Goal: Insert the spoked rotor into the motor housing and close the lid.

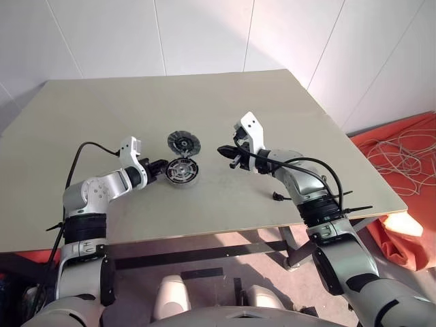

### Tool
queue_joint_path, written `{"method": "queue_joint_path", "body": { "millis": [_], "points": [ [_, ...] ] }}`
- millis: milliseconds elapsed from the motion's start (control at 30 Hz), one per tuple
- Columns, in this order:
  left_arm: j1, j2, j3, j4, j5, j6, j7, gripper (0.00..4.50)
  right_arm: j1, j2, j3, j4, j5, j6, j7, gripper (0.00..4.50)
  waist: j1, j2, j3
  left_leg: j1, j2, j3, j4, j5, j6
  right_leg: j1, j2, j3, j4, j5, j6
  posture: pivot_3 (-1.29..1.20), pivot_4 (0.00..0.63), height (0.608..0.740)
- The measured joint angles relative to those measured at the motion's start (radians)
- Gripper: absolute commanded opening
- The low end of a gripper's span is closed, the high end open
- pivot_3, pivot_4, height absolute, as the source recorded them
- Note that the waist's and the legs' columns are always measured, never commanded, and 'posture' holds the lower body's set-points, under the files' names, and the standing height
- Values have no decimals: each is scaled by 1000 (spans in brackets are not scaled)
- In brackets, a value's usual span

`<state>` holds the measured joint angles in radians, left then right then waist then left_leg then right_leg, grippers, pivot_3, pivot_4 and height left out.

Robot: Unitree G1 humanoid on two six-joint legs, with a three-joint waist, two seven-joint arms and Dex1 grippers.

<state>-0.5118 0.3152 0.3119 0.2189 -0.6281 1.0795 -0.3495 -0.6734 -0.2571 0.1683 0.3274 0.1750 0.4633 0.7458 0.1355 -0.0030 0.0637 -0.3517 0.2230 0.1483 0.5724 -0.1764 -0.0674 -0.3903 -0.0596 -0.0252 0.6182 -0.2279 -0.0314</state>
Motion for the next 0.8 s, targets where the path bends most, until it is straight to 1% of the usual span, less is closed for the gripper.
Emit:
{"method": "queue_joint_path", "body": {
  "millis": [500,667,800],
  "points": [
    [-37,-50,-44,17,16,12,-17,31,0,-2,0,0,0,0,-5,0,-2,0,0,0,0,0,-1,0,0,0,0,0,-1,0,0,0,0,740],
    [-41,-48,-47,22,23,6,-23,31,0,-2,0,0,0,0,-6,0,-3,0,0,0,0,0,-1,0,0,0,0,0,-1,0,0,0,0,740],
    [-32,-11,-60,32,37,-22,-47,31,0,-14,2,0,-14,-5,-5,0,-11,0,0,0,1,0,-1,0,0,-1,1,0,-1,0,0,0,0,740]
  ]
}}
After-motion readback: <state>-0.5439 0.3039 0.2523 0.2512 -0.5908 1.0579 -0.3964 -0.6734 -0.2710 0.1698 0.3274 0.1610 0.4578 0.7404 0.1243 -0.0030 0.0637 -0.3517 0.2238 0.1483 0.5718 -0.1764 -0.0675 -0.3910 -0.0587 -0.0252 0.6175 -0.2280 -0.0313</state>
